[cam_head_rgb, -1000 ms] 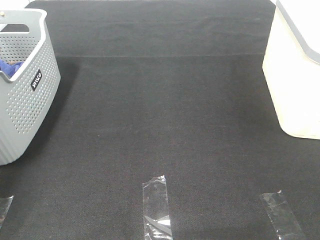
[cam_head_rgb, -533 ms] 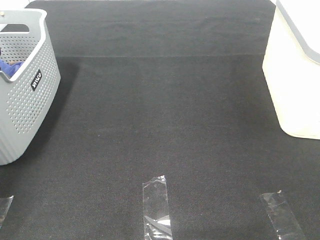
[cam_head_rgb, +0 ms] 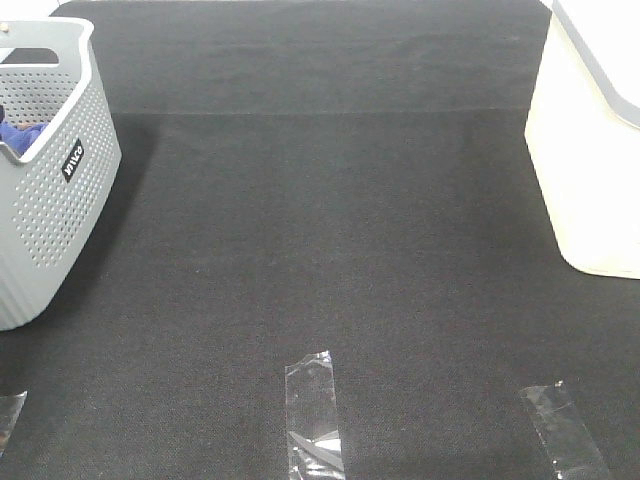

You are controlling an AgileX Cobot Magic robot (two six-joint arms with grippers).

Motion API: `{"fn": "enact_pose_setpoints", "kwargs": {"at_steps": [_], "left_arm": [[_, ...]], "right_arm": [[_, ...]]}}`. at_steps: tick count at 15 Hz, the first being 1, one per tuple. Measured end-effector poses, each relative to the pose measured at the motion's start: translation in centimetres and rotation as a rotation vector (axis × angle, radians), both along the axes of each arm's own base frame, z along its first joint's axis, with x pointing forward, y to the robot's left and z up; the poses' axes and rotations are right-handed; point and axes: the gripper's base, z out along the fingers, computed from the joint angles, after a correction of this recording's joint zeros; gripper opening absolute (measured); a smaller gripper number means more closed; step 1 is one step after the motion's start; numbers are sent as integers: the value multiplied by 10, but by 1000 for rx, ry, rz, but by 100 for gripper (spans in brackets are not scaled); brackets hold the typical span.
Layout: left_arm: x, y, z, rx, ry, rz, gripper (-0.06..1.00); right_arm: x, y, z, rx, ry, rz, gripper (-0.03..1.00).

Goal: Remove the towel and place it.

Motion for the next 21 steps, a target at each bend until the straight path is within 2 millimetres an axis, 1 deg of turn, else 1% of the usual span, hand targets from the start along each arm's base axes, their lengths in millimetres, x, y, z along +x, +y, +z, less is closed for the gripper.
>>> {"fn": "enact_pose_setpoints", "kwargs": {"at_steps": [2, 3, 4, 5, 9, 11, 12, 13, 17, 21], "left_arm": [[0, 0, 0, 1, -2, -1, 28], [0, 0, 0, 1, -2, -1, 14], [0, 0, 0, 1, -2, -1, 6], [0, 0, 0, 1, -2, -1, 0], [-3, 1, 1, 6, 27, 4, 0], [-7, 1, 9, 12, 40, 7, 0], [-10, 1, 19, 14, 27, 9, 0], [-16, 0, 45, 16, -19, 1, 0], [-40, -10, 113, -41, -158, -51, 0], [-63, -30, 162, -186, -298, -145, 0]], "right_arm": [[0, 0, 0, 0, 0, 0, 71], [0, 0, 0, 0, 0, 0, 71], [0, 0, 0, 0, 0, 0, 71], [0, 0, 0, 0, 0, 0, 71], [0, 0, 0, 0, 0, 0, 71], [0, 0, 0, 0, 0, 0, 71], [0, 0, 0, 0, 0, 0, 71], [0, 0, 0, 0, 0, 0, 71], [0, 0, 0, 0, 0, 0, 71], [0, 0, 0, 0, 0, 0, 71]]}}
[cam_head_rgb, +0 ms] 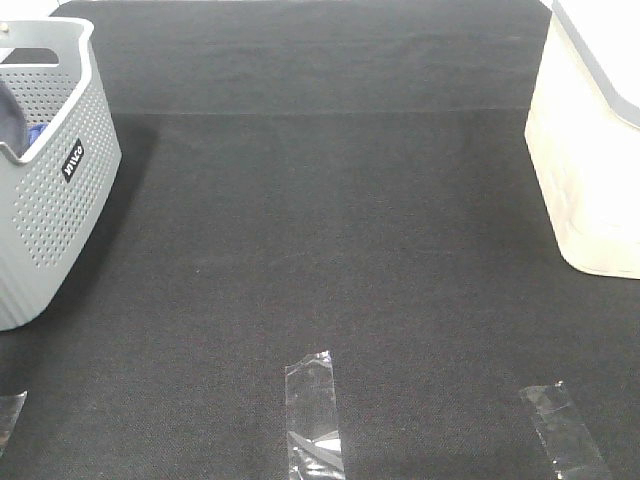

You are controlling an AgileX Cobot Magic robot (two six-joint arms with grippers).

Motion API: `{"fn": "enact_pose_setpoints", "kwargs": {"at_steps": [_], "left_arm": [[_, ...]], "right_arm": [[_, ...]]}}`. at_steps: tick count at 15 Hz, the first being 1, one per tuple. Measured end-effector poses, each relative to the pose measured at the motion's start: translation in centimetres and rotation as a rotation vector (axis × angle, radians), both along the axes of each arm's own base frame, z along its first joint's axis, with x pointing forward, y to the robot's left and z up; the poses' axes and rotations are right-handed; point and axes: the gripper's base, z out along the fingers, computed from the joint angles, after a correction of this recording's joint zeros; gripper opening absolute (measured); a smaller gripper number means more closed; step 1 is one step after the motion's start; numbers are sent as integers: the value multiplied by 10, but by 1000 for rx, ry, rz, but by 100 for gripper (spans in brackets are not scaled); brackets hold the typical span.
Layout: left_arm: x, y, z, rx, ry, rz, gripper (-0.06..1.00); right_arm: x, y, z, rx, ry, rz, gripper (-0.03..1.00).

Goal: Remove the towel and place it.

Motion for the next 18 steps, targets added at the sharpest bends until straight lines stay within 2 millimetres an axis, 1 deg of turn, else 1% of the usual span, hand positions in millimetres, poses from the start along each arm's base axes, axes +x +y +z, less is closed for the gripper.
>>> {"fn": "enact_pose_setpoints", "kwargs": {"at_steps": [2, 3, 4, 5, 8, 10, 12, 13, 14, 16, 18], "left_arm": [[-16, -12, 29, -71, -90, -48, 0], [-28, -25, 49, -102, -157, -110, 0], [-32, -30, 56, -107, -176, -134, 0], [-45, -48, 73, -121, -235, -215, 0], [-72, -85, 105, -118, -357, -358, 0], [-90, -105, 123, -139, -432, -426, 0], [-106, -127, 135, -205, -474, -511, 0], [-110, -138, 137, -246, -480, -557, 0], [-112, -142, 137, -261, -480, -577, 0], [-120, -162, 139, -336, -481, -664, 0], [-126, -175, 141, -416, -476, -711, 0]], "right_arm": [[2, 0, 0, 0, 11, 0, 71], [5, 0, 0, -1, 36, 0, 71], [8, 0, 0, -2, 54, 0, 71], [12, 0, 0, -2, 79, 0, 71], [25, 2, 1, 6, 158, 5, 71], [33, 6, 10, 65, 97, 26, 71], [44, 12, 21, 151, -18, 45, 71], [51, 14, 26, 192, -62, 58, 71], [54, 15, 29, 206, -88, 62, 71], [72, 18, 36, 239, -141, 77, 70], [94, 22, 38, 269, -140, 100, 70]]}}
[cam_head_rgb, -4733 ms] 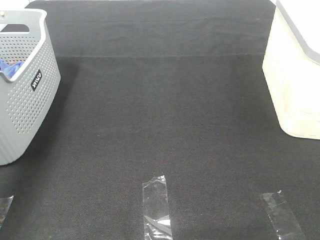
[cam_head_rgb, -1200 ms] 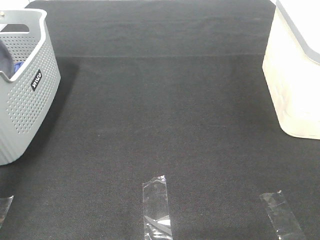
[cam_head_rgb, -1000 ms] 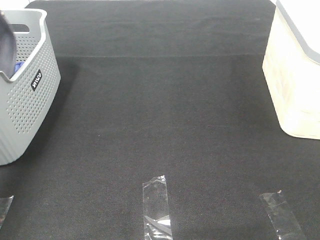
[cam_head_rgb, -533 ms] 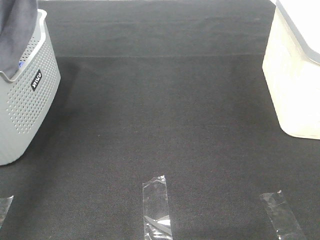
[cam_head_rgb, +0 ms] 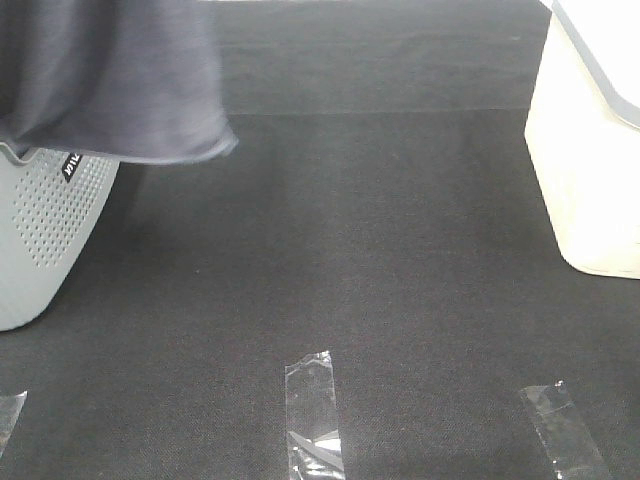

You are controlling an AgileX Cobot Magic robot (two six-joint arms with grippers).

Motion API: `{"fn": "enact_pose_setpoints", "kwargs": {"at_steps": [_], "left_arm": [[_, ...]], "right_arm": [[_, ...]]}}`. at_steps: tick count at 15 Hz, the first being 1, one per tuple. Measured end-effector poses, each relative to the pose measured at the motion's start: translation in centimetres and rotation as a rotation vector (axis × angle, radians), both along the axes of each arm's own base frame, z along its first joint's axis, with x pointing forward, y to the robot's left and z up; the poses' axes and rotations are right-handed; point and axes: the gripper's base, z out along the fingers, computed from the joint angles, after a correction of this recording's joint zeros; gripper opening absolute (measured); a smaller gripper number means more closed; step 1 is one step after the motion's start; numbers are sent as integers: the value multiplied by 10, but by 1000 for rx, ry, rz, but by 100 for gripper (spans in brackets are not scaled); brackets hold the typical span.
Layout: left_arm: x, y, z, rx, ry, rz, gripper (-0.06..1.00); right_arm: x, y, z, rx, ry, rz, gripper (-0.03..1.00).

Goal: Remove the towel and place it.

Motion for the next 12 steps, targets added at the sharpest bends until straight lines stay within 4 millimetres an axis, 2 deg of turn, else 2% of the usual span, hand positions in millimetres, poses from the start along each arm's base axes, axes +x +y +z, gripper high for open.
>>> {"fn": "enact_pose_setpoints", "kwargs": {"at_steps": [2, 4, 5, 9, 12], "left_arm": [[-6, -12, 1, -27, 10, -51, 0], [-10, -19, 1, -29, 11, -77, 0], [-12, -24, 1, -30, 11, -94, 0], [-22, -38, 1, -32, 13, -152, 0], [-27, -46, 1, -30, 16, -182, 0]], "right_arm": [[30, 9, -9, -92, 33, 140, 70], [55, 22, -21, -65, 86, 297, 70], [59, 25, -23, -48, 80, 339, 70], [97, 47, -36, 81, -24, 603, 70], [118, 55, -48, 155, -95, 701, 70]]}}
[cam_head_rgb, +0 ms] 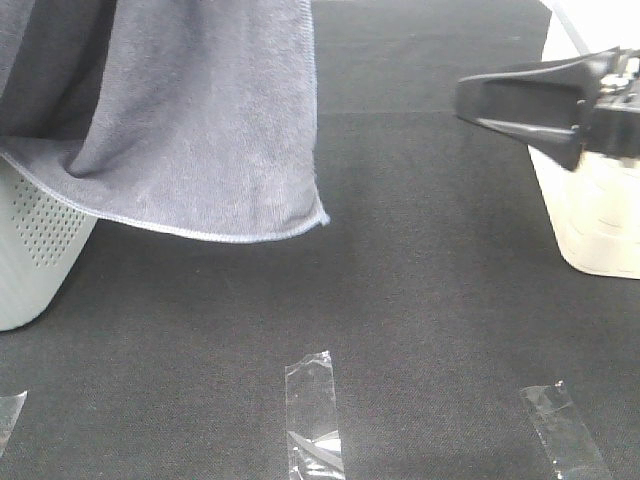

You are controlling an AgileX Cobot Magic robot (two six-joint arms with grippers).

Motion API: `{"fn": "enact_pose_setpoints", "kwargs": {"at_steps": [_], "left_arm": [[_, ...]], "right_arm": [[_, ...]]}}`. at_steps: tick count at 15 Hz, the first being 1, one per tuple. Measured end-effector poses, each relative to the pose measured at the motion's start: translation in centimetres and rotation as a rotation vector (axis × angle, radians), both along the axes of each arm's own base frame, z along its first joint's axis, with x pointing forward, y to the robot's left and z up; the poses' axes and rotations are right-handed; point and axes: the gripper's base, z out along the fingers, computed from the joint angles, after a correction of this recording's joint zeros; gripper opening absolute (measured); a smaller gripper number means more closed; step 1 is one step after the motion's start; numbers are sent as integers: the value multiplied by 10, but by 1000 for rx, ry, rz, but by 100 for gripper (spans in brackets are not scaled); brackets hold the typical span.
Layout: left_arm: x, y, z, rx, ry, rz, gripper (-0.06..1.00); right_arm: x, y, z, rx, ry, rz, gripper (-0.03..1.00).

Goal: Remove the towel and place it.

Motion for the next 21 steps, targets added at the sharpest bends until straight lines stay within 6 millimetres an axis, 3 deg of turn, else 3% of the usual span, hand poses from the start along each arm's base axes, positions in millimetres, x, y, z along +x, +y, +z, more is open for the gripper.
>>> {"fn": "enact_pose_setpoints", "kwargs": {"at_steps": [3, 6, 12, 19, 21], "left_arm": [[-2, -1, -2, 11, 15, -15, 0], [-3, -2, -3, 23, 33, -28, 0], [-4, -2, -4, 24, 38, -32, 0], [-4, -2, -4, 23, 40, -34, 0], [-4, -2, -4, 23, 40, -34, 0]], "right_arm": [[17, 33, -6, -25, -5, 144, 70], [28, 65, -34, -151, 63, 176, 70], [43, 74, -72, -157, 201, 205, 70], [57, 86, -62, -62, 173, 291, 70], [60, 87, -67, -65, 187, 291, 70]]}}
